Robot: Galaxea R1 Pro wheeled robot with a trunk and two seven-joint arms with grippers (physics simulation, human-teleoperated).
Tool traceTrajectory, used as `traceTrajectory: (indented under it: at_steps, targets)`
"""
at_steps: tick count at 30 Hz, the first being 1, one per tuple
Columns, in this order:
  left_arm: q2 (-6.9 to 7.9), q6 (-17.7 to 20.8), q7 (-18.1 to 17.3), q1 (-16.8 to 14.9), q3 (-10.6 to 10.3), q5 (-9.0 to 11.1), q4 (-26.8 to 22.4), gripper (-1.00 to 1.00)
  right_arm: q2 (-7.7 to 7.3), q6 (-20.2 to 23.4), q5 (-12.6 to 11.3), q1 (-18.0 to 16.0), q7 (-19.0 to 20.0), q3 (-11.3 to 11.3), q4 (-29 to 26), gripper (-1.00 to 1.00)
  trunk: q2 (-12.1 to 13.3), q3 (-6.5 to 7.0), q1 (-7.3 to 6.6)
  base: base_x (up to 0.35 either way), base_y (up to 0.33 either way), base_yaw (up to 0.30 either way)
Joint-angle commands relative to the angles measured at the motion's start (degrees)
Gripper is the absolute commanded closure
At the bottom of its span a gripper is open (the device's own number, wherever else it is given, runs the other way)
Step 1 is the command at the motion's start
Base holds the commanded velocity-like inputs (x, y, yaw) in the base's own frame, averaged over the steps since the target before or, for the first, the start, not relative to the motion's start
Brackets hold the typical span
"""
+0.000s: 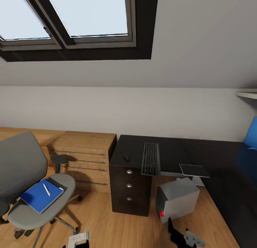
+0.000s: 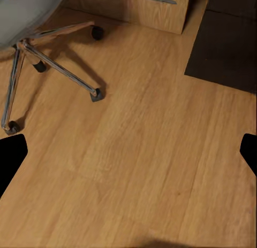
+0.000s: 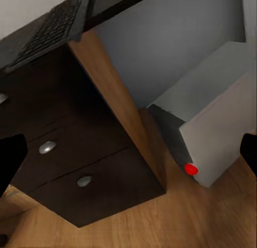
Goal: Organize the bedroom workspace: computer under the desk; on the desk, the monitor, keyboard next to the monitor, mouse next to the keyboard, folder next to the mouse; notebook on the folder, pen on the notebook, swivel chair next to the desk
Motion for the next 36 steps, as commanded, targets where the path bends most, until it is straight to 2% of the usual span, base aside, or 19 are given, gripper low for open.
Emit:
traceTrajectory:
  at_steps: [1, 3, 4, 6, 7, 8, 10, 11, 12, 13, 17, 18, 21, 27, 36]
  targets:
    - [-0.10, 0.67, 0.37, -0.01, -0.14, 0.54, -1.37, -1.00, -0.13, 0.00, -0.18, -0.03, 0.44, -0.46, -1.21, -1.00, 0.37, 0.12, -0.22, 0.000, 0.000, 0.000]
    - [-0.44, 1.97, 0.39, -0.24, -0.15, 0.51, -3.51, -1.00, -0.34, 0.19, -0.16, -0.05, -0.24, -0.44, -4.07, -1.00, 1.17, 0.47, -0.66, 0.000, 0.000, 0.000]
    - [-0.82, 3.90, 0.36, -0.92, -0.16, 0.50, -5.42, -1.00, -0.52, 0.68, -0.11, -0.09, -1.66, -0.44, -7.26, -1.00, 1.57, 0.65, -0.87, 0.000, 0.000, 0.000]
    - [-1.57, 8.89, 0.38, -3.45, -0.16, 0.48, -8.52, -1.00, -1.18, 4.18, 0.52, -0.17, -7.30, -0.40, -13.75, -1.00, 2.37, 1.01, -1.31, 0.000, 0.000, 0.000]
    - [-1.75, 10.14, 0.39, -4.21, -0.16, 0.48, -9.13, -1.00, -1.47, 5.71, 0.98, -0.20, -9.14, -0.39, -15.44, -1.00, 2.78, 1.19, -1.53, 0.000, 0.000, 0.000]
    - [-2.11, 12.35, 0.39, -5.82, -0.17, 0.47, -10.08, -1.00, -2.22, 9.44, 2.38, -0.25, -13.04, -0.35, -19.02, -1.00, 3.18, 1.37, -1.75, 0.000, 0.000, 0.000]
    - [-2.44, 14.16, 0.38, -7.55, -0.17, 0.47, -10.71, -1.00, -2.96, 14.11, 4.49, -0.30, -17.00, -0.31, -22.85, -1.00, 3.98, 1.73, -2.19, 0.000, 0.000, 0.000]
    - [-2.76, 15.92, 0.36, -10.28, -0.15, 0.53, -11.23, -1.00, -3.71, 22.46, 8.67, -0.53, -22.76, -0.30, -28.59, -1.00, 4.38, 1.91, -2.41, 0.000, 0.000, 0.000]
    - [-2.80, 16.30, 0.36, -11.12, -0.14, 0.55, -11.35, -1.00, -3.86, 25.44, 10.19, -0.63, -24.61, -0.31, -30.49, -1.00, 4.78, 2.09, -2.63, 0.000, 0.000, 0.000]
    - [-2.87, 16.84, 0.34, -12.49, -0.10, 0.65, -11.52, -1.00, -4.09, 31.50, 13.10, -0.84, -28.24, -0.32, -34.28, -1.00, 5.18, 2.27, -2.85, 0.000, 0.000, 0.000]
    - [-2.93, 17.35, 0.33, -13.98, 0.08, 1.20, -11.68, -1.00, -4.27, 43.61, 17.74, -1.08, -35.32, -0.33, -41.39, -1.00, 5.18, 2.27, -2.85, 0.000, 0.000, 0.000]
    - [-2.94, 17.40, 0.33, -14.35, 0.08, 1.51, -11.60, -1.00, -4.30, 49.13, 19.08, -1.16, -38.33, -0.33, -43.82, -1.00, 5.18, 2.27, -2.85, 0.000, 0.000, 0.000]
    - [-2.92, 17.40, 0.32, -14.67, 0.08, 1.77, -11.28, -1.00, -4.31, 55.70, 20.27, -1.34, -41.36, -0.33, -45.97, -1.00, 5.18, 2.27, -2.85, 0.000, 0.000, 0.000]
    - [-2.55, 17.17, 0.29, -14.94, 0.09, 1.88, -9.62, -1.00, -4.30, 61.53, 21.14, -1.52, -43.85, -0.40, -48.53, -1.00, 5.18, 2.27, -2.85, 0.000, 0.000, 0.000]
    - [-2.40, 16.94, 0.44, -15.01, 0.10, 1.79, -8.83, -1.00, -2.59, 62.60, 21.40, -1.48, -44.80, -0.42, -51.71, -1.00, 5.18, 2.27, -2.85, 0.099, -0.082, 0.000]
